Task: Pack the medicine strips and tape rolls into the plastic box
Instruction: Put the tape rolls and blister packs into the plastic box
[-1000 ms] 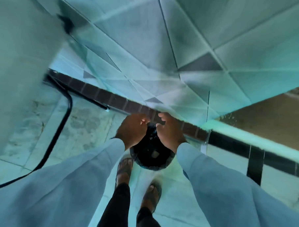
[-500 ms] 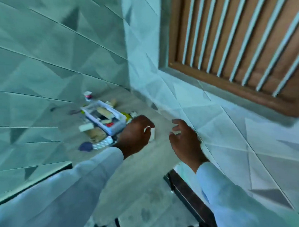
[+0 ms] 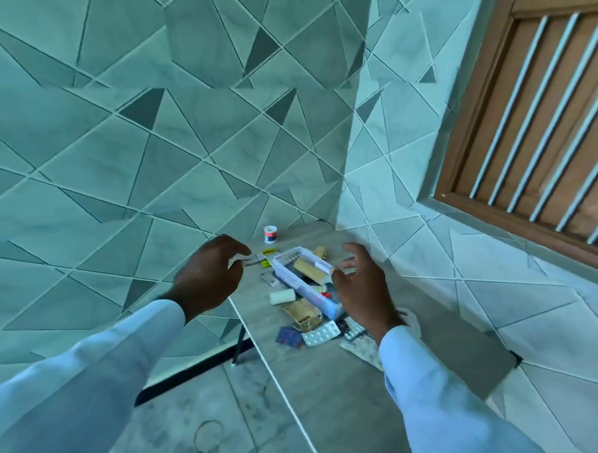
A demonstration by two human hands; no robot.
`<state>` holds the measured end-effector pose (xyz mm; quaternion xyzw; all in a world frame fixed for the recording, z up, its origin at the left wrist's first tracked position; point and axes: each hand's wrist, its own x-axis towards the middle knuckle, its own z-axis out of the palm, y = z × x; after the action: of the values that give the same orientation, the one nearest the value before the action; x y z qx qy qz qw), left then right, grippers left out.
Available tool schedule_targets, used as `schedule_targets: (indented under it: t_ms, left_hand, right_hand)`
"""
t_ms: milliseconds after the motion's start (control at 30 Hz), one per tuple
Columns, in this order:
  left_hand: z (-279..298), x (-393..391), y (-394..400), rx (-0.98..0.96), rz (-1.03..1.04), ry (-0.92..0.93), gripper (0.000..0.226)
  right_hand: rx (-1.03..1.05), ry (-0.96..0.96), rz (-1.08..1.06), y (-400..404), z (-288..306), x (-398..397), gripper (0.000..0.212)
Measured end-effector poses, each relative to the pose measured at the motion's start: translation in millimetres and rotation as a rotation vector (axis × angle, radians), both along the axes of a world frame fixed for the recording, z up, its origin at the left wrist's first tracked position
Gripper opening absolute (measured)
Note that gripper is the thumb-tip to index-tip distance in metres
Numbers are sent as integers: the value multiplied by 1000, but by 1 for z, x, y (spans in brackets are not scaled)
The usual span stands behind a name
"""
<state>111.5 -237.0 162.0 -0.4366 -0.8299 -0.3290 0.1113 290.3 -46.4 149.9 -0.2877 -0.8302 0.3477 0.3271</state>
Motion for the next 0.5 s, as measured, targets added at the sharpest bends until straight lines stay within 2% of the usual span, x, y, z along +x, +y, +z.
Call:
schedule_targets:
  t_ms: [233, 500]
  left_hand:
    - [-7, -83, 2, 13, -13, -95, 24]
    - [-44, -179, 79, -79, -73, -126, 25]
  right_hand:
    - [-15, -60, -20, 3, -18, -74, 40]
    - [-105, -85, -59, 79, -52, -171, 41]
